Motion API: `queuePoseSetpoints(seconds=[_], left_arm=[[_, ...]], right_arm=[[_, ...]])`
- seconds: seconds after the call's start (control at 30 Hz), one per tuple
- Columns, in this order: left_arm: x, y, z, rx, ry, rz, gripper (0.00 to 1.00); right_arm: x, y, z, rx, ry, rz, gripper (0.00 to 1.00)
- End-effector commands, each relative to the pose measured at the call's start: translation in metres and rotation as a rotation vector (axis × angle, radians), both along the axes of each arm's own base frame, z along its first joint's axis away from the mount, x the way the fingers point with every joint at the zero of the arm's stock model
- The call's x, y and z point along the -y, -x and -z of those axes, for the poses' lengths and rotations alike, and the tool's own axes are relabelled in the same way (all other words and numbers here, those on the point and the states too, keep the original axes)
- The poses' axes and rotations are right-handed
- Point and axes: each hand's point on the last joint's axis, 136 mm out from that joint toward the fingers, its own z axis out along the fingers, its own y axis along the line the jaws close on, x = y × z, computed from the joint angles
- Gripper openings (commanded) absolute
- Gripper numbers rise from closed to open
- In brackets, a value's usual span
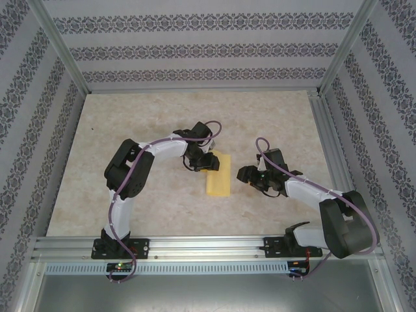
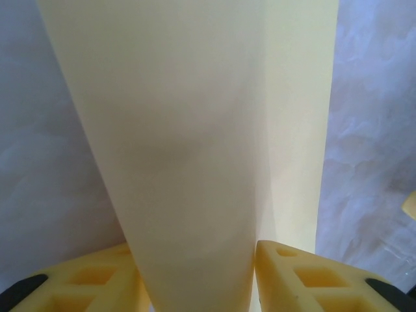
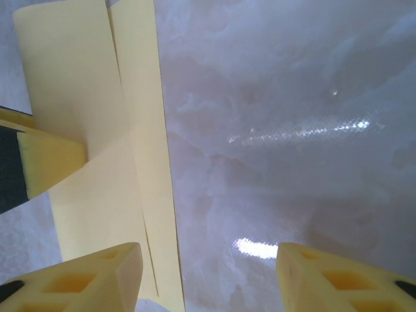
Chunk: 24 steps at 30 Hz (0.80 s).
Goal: Fold a paper plane with a square sheet of paper (fold left side to right side)
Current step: First fold in half a square sheet of paper at the center of the table.
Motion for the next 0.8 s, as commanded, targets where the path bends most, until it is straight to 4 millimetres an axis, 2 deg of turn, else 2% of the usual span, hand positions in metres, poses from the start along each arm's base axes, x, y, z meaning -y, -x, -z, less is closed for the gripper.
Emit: queuePoseSetpoints(seconds=[0.0,0.23,0.77], left_arm=[[-0.003,0.005,0.007,-0.02,-0.022,0.012,0.48],[0.0,0.01,0.012,-0.021,-0.054,0.029,0.55],[0.012,0.019,0.025,-0.037,-0.104,0.053,0.59]], right_arm=[[-0.001,-0.001,-0.001,0.014,-0.003,-0.02,0.57],[-0.002,-0.003,-0.004,0.024,-0.008,-0.016,0.57],[-0.004,-0.011,-0.016,0.056,-0.067,0.015,0.56]])
